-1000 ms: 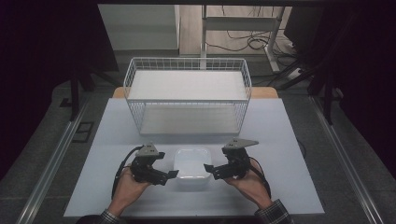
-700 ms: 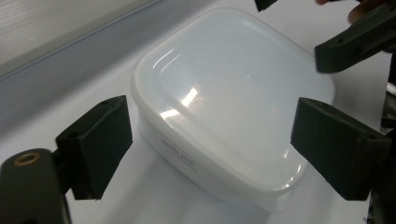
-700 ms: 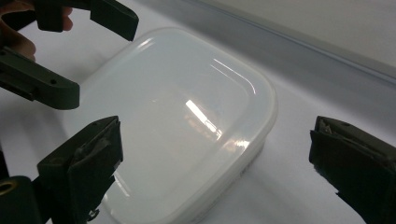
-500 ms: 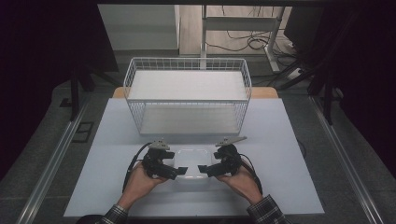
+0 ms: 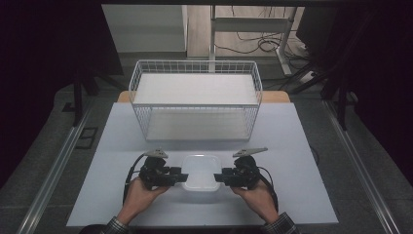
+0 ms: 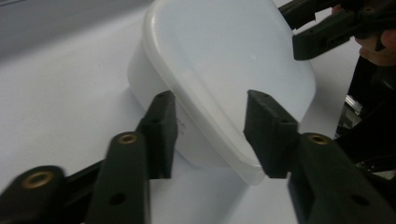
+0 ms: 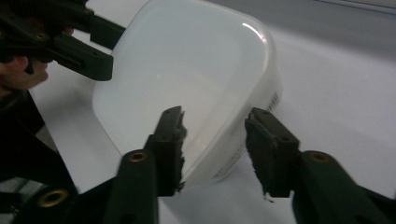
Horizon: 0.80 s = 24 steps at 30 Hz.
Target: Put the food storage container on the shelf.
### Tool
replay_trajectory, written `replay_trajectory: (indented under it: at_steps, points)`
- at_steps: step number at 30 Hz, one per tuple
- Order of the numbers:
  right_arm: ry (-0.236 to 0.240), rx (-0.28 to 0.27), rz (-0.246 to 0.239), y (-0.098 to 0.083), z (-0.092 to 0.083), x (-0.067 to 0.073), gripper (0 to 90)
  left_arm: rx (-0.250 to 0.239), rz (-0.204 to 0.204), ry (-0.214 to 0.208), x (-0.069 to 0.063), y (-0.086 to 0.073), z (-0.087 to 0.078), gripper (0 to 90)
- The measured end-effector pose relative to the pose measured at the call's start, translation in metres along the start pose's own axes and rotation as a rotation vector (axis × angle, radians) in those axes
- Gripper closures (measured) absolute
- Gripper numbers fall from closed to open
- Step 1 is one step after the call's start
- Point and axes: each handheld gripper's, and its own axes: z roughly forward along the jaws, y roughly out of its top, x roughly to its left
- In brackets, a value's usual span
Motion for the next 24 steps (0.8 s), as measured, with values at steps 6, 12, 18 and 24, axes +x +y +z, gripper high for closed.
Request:
replay_trajectory:
  at_steps: [6, 12, 18, 24]
  points:
    - [-0.023, -0.045, 0.062, -0.003, -0.005, 0.004, 67.1, -0.047, -0.027, 0.033, -0.005, -0.003, -0.004, 66.8]
    - [-0.077, -0.118, 0.047, -0.005, -0.007, 0.005, 77.6, -0.100, -0.025, 0.084, -0.008, -0.003, -0.006, 79.1]
    - [-0.098, -0.141, 0.029, -0.005, -0.007, 0.007, 77.6, -0.128, -0.035, 0.089, -0.006, -0.003, -0.006, 79.2]
    - [-0.095, -0.176, -0.007, 0.003, -0.015, 0.010, 77.8, -0.154, -0.018, 0.092, -0.008, 0.005, -0.012, 79.4]
